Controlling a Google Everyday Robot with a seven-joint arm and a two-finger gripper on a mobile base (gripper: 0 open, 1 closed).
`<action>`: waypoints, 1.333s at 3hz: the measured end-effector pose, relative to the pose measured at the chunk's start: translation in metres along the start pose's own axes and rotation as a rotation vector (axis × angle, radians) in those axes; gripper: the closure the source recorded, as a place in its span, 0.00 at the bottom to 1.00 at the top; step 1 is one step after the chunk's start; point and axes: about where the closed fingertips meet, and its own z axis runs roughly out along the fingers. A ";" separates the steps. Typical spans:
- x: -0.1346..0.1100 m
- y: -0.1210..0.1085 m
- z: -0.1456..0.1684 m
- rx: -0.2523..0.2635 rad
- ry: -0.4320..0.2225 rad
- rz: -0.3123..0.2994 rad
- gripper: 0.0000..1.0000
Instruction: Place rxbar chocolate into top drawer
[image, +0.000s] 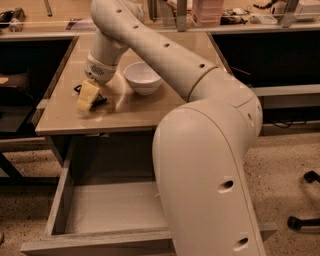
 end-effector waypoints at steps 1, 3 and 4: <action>0.000 0.000 0.000 0.000 0.000 0.000 0.42; 0.000 0.000 0.000 0.000 0.000 0.000 0.88; 0.000 0.000 0.000 0.000 0.000 0.000 1.00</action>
Offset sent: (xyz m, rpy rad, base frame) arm 0.0000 0.0000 0.0000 0.0000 0.0000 0.0000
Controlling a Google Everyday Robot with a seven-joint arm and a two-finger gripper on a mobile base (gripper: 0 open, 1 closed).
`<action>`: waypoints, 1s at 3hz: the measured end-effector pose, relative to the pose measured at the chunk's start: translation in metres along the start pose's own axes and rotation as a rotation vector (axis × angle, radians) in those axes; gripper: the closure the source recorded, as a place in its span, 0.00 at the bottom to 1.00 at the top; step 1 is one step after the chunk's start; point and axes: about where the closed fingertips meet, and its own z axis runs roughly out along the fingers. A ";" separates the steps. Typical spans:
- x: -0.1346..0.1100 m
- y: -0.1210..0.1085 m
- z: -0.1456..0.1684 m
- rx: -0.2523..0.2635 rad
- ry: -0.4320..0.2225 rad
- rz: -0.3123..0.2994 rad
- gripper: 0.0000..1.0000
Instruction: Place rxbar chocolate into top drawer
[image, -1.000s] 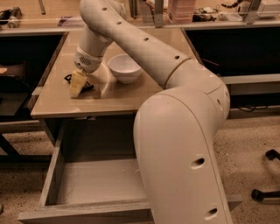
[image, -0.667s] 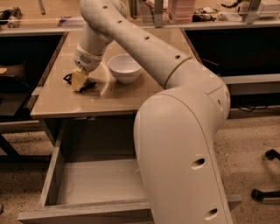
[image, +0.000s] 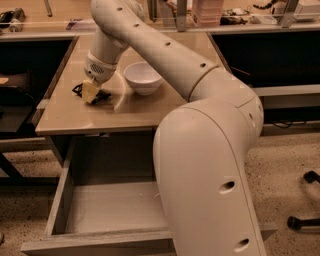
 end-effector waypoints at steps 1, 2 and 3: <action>0.000 0.000 0.000 0.000 0.000 0.000 1.00; -0.004 0.001 -0.008 0.000 0.000 0.000 1.00; -0.007 0.001 -0.011 0.000 0.000 0.000 1.00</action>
Offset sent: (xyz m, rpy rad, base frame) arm -0.0229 -0.0200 0.0424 0.0504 -0.1268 0.0394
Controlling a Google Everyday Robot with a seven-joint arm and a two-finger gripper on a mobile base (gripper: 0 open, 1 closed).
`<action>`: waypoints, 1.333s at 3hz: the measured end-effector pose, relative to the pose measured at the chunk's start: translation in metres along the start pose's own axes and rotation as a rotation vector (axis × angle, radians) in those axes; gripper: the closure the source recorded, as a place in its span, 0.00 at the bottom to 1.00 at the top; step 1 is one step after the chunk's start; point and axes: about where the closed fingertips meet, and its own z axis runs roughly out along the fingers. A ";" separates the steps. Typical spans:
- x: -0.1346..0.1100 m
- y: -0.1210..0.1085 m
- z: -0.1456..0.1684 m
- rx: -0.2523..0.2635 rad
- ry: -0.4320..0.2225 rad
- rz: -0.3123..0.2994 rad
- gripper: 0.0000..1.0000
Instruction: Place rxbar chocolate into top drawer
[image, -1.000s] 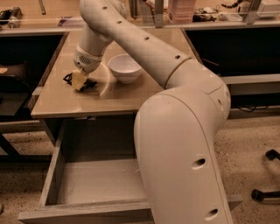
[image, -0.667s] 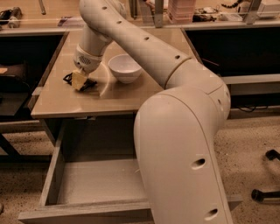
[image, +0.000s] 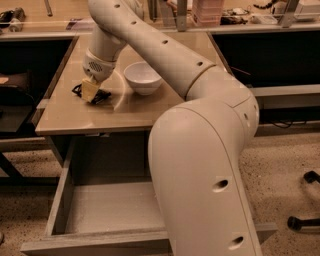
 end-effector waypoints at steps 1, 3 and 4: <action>0.009 0.013 -0.010 0.021 -0.016 -0.012 1.00; 0.052 0.074 -0.031 0.075 -0.081 -0.041 1.00; 0.062 0.093 -0.038 0.075 -0.061 -0.029 1.00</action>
Offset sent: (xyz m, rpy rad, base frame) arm -0.0965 -0.0731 0.0257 0.0919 -0.1308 -0.0191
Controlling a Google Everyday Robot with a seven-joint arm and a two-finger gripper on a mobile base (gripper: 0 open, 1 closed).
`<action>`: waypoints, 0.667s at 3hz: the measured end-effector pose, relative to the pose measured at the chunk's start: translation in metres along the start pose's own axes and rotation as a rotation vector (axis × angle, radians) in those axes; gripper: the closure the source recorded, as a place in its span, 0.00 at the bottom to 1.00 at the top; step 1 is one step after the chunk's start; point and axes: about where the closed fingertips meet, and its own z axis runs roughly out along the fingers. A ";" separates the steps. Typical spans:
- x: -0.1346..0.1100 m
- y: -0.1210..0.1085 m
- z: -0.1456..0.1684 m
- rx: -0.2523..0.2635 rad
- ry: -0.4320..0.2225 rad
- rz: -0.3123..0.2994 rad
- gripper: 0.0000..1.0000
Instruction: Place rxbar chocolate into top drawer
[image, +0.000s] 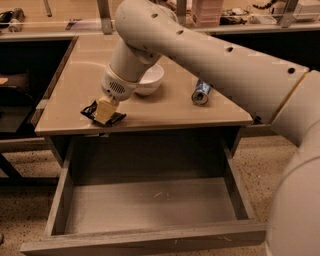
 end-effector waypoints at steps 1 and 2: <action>0.014 0.037 -0.013 0.006 0.000 0.044 1.00; 0.035 0.070 -0.017 0.014 0.006 0.107 1.00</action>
Offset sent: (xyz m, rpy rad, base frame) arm -0.1228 -0.0569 -0.0150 -0.0169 0.0887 -0.1974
